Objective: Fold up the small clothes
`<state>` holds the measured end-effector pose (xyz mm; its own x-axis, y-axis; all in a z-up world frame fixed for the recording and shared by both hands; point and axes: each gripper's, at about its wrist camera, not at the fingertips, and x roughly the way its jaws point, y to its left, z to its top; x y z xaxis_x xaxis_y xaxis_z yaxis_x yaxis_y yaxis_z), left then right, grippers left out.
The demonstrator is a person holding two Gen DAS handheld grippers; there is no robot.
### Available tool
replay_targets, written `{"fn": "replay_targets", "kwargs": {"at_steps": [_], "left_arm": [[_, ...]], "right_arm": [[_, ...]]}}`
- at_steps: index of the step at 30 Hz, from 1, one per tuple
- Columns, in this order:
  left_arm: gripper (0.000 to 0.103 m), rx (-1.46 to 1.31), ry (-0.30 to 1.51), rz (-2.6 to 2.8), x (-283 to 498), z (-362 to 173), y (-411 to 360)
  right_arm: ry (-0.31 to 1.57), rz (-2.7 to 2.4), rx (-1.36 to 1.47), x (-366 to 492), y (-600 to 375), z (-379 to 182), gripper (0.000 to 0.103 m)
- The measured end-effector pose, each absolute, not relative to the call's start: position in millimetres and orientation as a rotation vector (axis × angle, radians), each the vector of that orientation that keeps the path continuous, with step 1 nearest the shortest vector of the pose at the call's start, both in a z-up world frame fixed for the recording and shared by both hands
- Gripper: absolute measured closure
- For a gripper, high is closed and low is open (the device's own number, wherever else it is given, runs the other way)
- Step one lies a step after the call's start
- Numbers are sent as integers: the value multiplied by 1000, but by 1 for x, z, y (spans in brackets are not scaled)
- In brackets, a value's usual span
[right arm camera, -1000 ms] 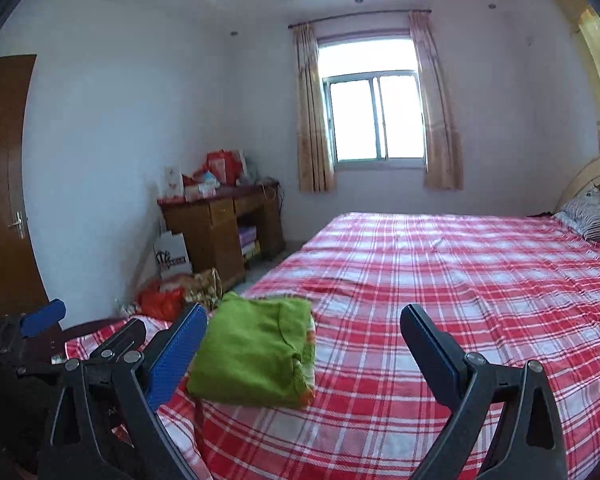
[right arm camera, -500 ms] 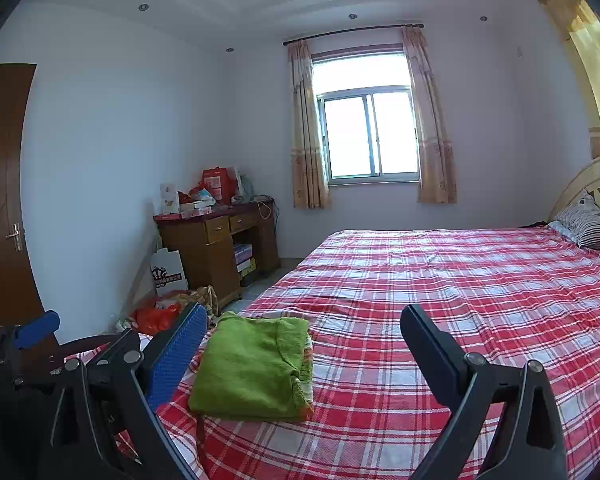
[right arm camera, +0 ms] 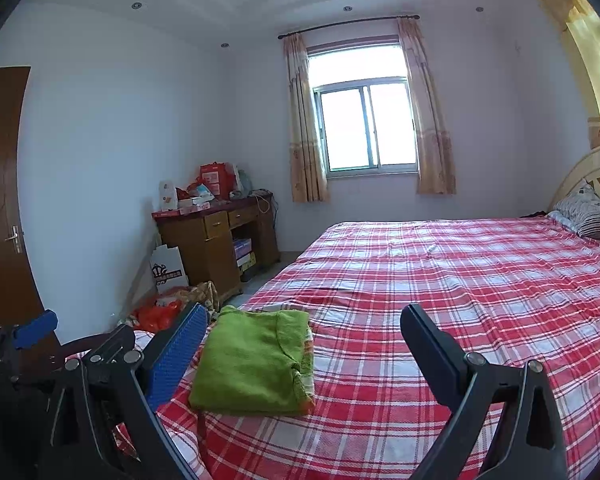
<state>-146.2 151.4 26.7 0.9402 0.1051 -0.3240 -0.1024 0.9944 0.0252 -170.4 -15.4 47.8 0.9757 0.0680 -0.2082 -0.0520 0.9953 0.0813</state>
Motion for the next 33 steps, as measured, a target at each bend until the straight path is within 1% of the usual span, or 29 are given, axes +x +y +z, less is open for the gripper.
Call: {"fn": "replay_targets", "kwargs": {"at_steps": [33], "left_arm": [[0, 11, 364, 106, -138, 21, 154]], "right_arm": [[234, 56, 96, -164, -19, 39, 5]]}}
